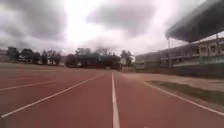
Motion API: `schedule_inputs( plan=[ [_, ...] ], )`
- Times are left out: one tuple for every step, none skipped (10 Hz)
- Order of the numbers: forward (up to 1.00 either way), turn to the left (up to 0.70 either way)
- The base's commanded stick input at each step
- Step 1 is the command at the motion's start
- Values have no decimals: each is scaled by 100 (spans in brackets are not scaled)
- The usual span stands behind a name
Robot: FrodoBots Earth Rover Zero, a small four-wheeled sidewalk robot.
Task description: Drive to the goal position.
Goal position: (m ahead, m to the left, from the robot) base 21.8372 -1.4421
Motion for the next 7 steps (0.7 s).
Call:
schedule_inputs(
  plan=[
    [70, 0],
    [70, 0],
    [70, 0],
    [70, 0],
    [70, 0],
    [70, 0],
    [70, 0]
  ],
)
